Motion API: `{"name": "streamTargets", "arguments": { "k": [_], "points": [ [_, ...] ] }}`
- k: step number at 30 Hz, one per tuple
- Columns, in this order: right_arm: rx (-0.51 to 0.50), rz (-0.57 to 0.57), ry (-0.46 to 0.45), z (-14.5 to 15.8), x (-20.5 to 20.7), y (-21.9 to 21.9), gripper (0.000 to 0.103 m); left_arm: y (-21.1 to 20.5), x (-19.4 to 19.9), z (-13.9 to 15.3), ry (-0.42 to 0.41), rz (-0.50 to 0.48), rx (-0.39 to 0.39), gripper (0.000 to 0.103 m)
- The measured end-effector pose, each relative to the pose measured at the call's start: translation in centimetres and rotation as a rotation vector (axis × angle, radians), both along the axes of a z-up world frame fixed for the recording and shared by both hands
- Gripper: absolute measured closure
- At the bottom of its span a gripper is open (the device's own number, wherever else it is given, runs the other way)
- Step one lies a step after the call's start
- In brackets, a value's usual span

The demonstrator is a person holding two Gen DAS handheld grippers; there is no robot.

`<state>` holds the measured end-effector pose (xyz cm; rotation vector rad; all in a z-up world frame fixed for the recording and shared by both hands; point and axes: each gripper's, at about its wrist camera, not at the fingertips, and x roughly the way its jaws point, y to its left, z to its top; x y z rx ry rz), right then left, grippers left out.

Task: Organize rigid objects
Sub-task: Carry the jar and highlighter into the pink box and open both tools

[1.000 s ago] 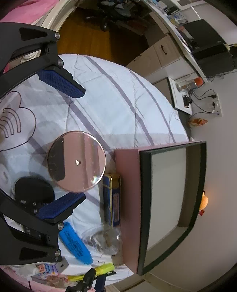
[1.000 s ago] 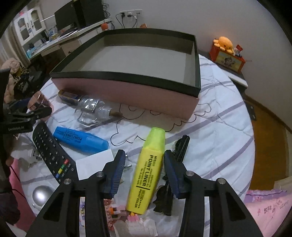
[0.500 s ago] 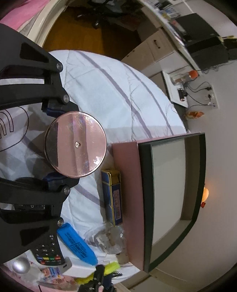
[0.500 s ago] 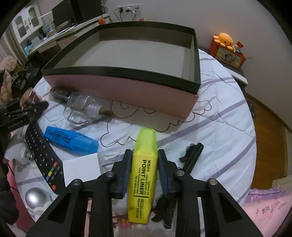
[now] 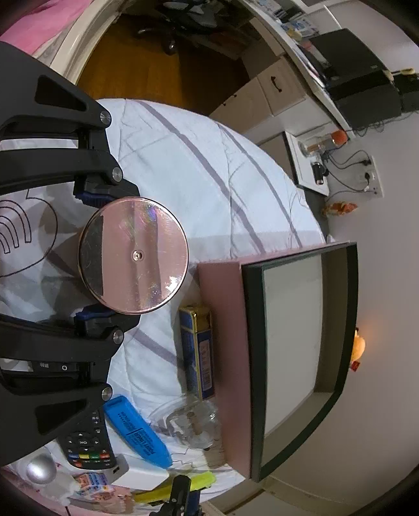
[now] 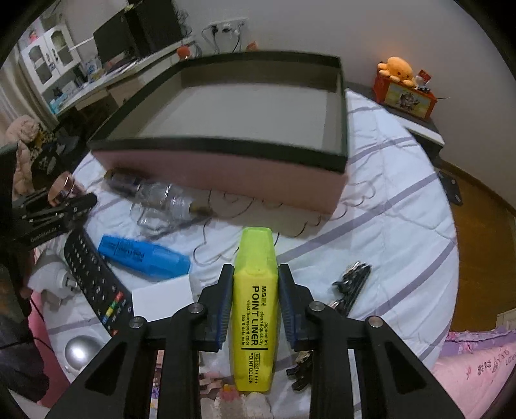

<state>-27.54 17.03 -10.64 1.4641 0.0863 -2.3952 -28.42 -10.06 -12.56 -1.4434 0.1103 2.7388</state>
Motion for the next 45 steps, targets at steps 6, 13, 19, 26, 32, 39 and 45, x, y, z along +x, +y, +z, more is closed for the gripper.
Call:
{"name": "streamTargets", "arguments": {
  "k": [6, 13, 19, 26, 32, 39, 45],
  "points": [
    [-0.03, -0.022, 0.024, 0.9, 0.1, 0.5, 0.076, -0.4, 0.3, 0.6, 0.012, 0.015, 0.007, 0.056],
    [-0.042, -0.034, 0.055, 2.1, -0.2, 0.7, 0.076, -0.1, 0.6, 1.9, 0.037, 0.002, 0.01, 0.056],
    [-0.047, -0.035, 0.075, 3.1, -0.2, 1.0, 0.076, 0.3, 0.8, 3.0, 0.061, -0.002, 0.006, 0.056],
    [-0.053, -0.037, 0.11, 4.6, 0.7, 1.2, 0.076, 1.3, 1.7, 4.7, 0.091, -0.022, 0.009, 0.056],
    [-0.063, -0.034, 0.149, 6.3, 2.0, 1.2, 0.076, 2.2, 3.0, 6.5, 0.128, -0.033, 0.021, 0.056],
    [-0.074, -0.037, 0.216, 8.8, 3.8, 1.6, 0.076, 3.7, 4.5, 9.5, 0.198, -0.052, 0.033, 0.056],
    [-0.082, -0.026, 0.262, 10.6, 4.8, 1.6, 0.076, 5.3, 5.2, 11.4, 0.244, -0.071, 0.038, 0.056]
  ]
}}
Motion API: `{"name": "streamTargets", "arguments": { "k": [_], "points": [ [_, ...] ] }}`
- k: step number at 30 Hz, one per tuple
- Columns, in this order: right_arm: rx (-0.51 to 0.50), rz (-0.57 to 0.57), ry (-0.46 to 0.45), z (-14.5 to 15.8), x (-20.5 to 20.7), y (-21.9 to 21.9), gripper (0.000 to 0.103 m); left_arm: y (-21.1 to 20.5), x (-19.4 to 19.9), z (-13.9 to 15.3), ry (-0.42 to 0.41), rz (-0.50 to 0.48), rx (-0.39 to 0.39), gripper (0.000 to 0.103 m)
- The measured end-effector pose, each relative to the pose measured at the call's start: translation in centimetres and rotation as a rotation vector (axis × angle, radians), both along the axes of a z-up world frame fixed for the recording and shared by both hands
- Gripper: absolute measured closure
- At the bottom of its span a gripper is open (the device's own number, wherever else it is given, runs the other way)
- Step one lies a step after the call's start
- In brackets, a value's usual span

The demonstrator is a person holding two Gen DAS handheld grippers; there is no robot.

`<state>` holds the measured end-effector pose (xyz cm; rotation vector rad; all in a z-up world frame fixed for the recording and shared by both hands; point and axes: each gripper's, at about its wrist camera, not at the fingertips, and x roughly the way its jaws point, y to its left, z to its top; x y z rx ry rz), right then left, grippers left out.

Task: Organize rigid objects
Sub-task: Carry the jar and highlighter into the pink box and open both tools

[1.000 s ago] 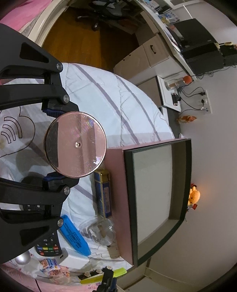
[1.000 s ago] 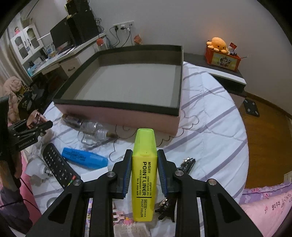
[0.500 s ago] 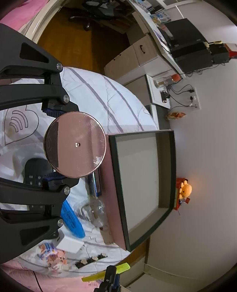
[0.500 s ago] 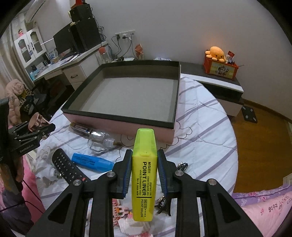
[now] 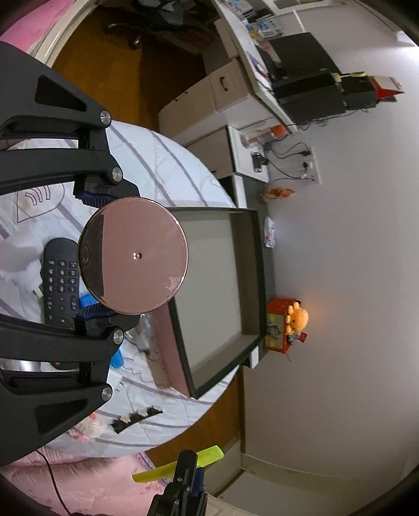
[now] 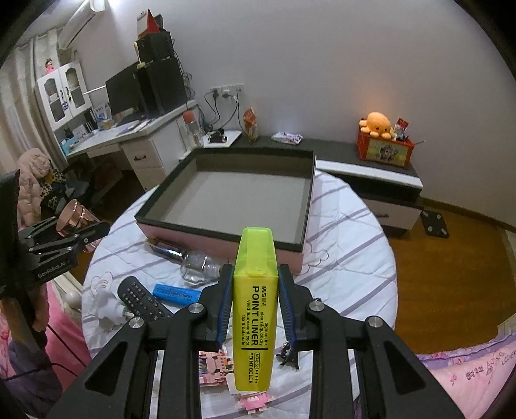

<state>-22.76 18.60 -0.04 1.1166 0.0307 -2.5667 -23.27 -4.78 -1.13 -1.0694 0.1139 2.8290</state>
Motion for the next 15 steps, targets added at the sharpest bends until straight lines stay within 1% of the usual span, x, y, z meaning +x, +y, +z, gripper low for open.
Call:
{"name": "streamTargets", "arguments": {
  "k": [5, 9, 12, 15],
  "points": [
    [-0.008, 0.011, 0.023, 0.9, 0.2, -0.2, 0.076, 1.2, -0.2, 0.9, 0.018, -0.021, -0.001, 0.056],
    [0.001, 0.025, 0.028, 0.9, -0.1, -0.3, 0.076, 1.7, -0.6, 1.0, 0.024, -0.031, -0.014, 0.056],
    [-0.023, 0.032, 0.025, 0.9, -0.6, -0.1, 0.076, 1.7, -1.2, 0.9, 0.016, -0.023, -0.009, 0.056],
    [-0.007, 0.032, 0.033, 1.0, -1.4, -0.2, 0.076, 1.5, -2.2, 0.9, 0.014, -0.013, -0.007, 0.056]
  ]
}}
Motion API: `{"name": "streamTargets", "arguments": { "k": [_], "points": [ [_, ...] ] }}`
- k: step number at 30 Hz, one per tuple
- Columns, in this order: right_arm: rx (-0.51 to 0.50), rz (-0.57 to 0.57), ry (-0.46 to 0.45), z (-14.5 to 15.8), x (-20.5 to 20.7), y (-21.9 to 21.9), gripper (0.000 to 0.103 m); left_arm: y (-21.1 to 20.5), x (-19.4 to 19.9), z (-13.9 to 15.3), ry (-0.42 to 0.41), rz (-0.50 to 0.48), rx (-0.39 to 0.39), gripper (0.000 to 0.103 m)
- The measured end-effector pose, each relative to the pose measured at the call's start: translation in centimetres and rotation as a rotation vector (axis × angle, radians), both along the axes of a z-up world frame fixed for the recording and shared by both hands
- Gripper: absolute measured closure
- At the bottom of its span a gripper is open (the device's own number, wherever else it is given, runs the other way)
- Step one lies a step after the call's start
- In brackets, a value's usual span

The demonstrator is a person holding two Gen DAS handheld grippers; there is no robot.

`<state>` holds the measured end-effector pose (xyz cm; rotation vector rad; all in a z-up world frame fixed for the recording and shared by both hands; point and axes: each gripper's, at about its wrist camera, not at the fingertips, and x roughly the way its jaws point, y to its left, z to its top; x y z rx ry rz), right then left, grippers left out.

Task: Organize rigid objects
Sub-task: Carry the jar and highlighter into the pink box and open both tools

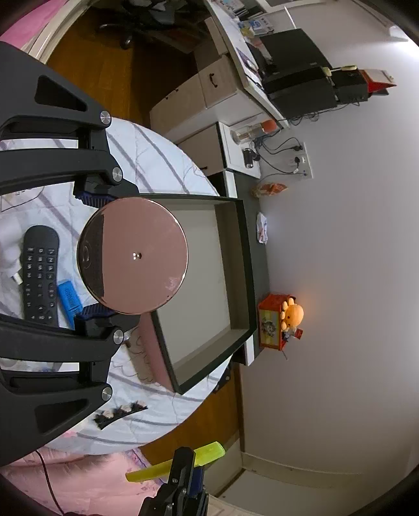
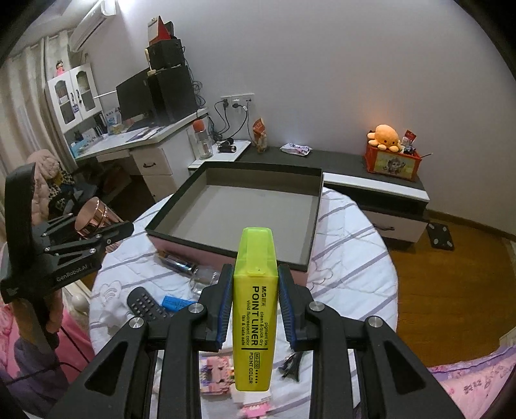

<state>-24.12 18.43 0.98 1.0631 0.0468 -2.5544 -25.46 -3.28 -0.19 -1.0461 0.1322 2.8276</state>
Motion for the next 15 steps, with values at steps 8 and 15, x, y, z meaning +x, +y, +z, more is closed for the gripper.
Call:
{"name": "streamTargets", "arguments": {
  "k": [8, 15],
  "points": [
    [-0.002, 0.023, 0.009, 0.5, -3.6, -0.6, 0.076, 0.3, -3.9, 0.4, -0.025, -0.004, 0.018, 0.056],
    [0.011, 0.042, -0.019, -0.5, -8.2, -1.8, 0.076, 0.3, -9.2, -1.0, -0.086, -0.008, 0.026, 0.056]
  ]
}}
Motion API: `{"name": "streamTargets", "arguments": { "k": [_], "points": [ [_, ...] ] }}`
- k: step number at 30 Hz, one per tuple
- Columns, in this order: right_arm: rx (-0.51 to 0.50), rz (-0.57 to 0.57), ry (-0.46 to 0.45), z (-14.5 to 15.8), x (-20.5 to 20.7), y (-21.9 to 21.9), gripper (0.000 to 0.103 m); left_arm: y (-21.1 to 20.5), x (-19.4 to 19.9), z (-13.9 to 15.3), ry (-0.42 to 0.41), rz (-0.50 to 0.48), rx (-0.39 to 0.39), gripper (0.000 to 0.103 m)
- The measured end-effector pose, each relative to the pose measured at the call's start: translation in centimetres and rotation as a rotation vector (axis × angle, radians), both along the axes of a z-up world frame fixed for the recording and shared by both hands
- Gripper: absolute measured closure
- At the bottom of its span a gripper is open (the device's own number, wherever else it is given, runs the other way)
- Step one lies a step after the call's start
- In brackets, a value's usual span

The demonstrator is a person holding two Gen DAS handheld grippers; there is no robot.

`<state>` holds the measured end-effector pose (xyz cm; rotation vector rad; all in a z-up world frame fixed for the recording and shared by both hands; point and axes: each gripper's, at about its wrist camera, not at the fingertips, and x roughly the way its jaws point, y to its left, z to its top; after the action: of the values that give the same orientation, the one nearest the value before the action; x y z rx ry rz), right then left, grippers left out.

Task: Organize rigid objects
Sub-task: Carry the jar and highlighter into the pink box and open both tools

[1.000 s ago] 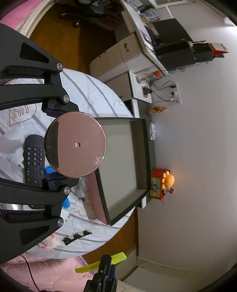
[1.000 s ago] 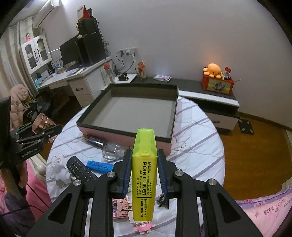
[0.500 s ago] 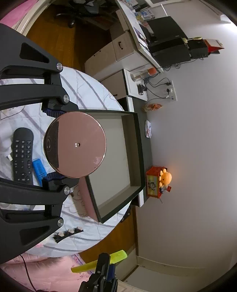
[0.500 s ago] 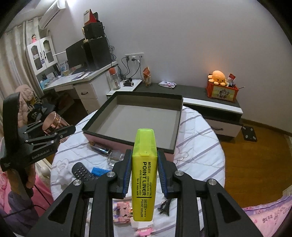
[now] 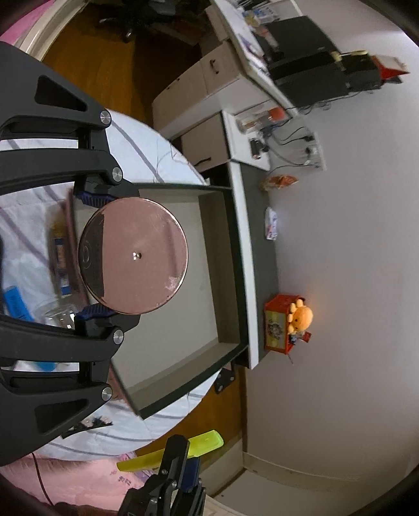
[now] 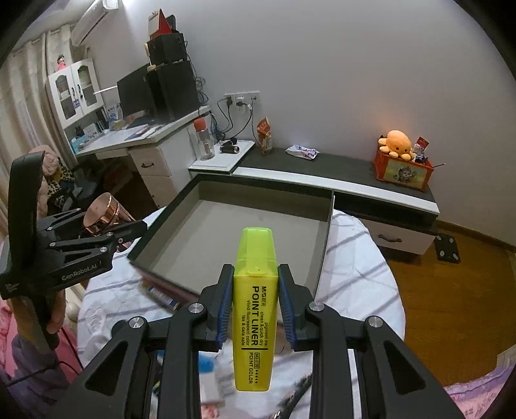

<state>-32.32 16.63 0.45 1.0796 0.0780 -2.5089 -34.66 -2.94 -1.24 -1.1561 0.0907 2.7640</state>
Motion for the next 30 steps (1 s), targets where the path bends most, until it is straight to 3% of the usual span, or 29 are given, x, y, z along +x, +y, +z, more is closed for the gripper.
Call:
{"name": "streamTargets", "arguments": {
  "k": [5, 15, 20, 26, 28, 29, 30],
  "points": [
    [0.01, 0.007, -0.016, -1.1, -3.5, -0.8, 0.076, -0.2, -4.1, -2.4, -0.066, 0.013, -0.015, 0.056],
    [0.078, 0.042, -0.158, -7.2, -8.8, -2.6, 0.076, -0.2, -9.4, -7.4, -0.241, 0.015, -0.034, 0.056],
    [0.11, 0.029, -0.196, -8.9, -9.7, -2.3, 0.076, -0.5, -10.5, -8.7, -0.287, 0.028, -0.019, 0.056],
    [0.097, 0.005, -0.21, -9.3, -10.3, -1.5, 0.075, 0.0, -10.3, -9.1, -0.285, 0.035, -0.066, 0.055],
    [0.102, 0.005, -0.214, -9.3, -10.4, -1.7, 0.072, 0.0, -10.4, -9.1, -0.289, 0.036, -0.059, 0.046],
    [0.096, 0.005, -0.214, -9.2, -10.5, -1.7, 0.068, 0.0, -10.3, -9.0, -0.287, 0.034, -0.05, 0.035],
    [0.088, 0.012, -0.213, -9.0, -10.5, -1.8, 0.054, -0.1, -10.2, -8.9, -0.279, 0.032, -0.043, 0.022]
  ]
}}
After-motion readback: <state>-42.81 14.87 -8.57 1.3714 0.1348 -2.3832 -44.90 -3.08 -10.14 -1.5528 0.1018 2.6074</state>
